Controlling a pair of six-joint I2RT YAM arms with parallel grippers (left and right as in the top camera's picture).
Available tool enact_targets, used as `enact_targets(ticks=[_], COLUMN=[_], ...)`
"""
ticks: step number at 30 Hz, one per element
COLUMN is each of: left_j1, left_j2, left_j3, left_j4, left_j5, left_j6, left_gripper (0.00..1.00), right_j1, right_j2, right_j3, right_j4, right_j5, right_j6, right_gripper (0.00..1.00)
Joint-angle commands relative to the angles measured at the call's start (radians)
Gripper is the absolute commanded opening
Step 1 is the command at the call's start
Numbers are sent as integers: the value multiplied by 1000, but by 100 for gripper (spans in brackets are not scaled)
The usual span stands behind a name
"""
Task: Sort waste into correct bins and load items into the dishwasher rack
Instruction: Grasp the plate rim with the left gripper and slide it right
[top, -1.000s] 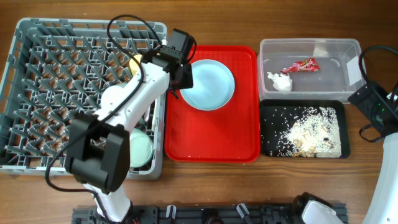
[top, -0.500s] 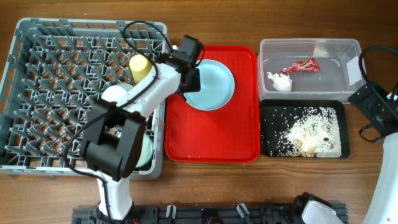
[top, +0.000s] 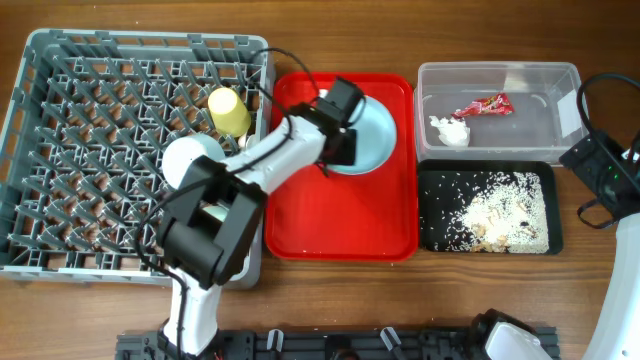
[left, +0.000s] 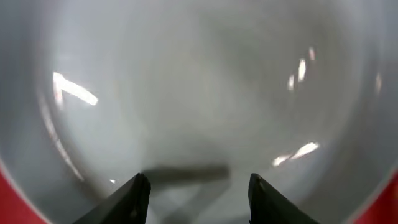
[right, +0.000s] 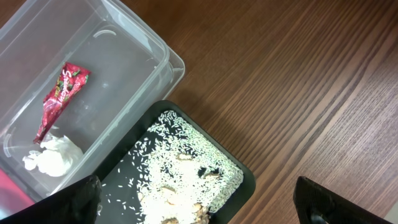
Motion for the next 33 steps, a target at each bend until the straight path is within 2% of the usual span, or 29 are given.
enact_targets(ticks=[1,6,13,17,21,25,30,33], left_j1=[-55,-54,-20,-18,-20,-49,-126,-172], left_j2=[25,0,-134,-139,-135,-133,-131,-131], left_j3=[6,10,10,10,10,6,-11,-31], left_j4=[28,17,2,-9,-46,-82,-71,-29], left_j5=[94,-67,-78,-191,-189,-40,-134,-122], left_j6=[49,49,49,49,45,45,50,105], left_gripper=[51,49,49,50,49,47,43,42], right_j1=[-3,-3,-3,-3,-3,-3,-3,-3], right_j2=[6,6,6,6,6,6,6,6], right_j3=[17,17,17,17,17,17,17,17], right_j4=[2,2,2,2,2,2,2,2], right_j5=[3,3,3,3,3,3,3,3], right_j6=[8,8,8,8,8,8,7,7], right_gripper=[100,100,100,100,100,100,100,100])
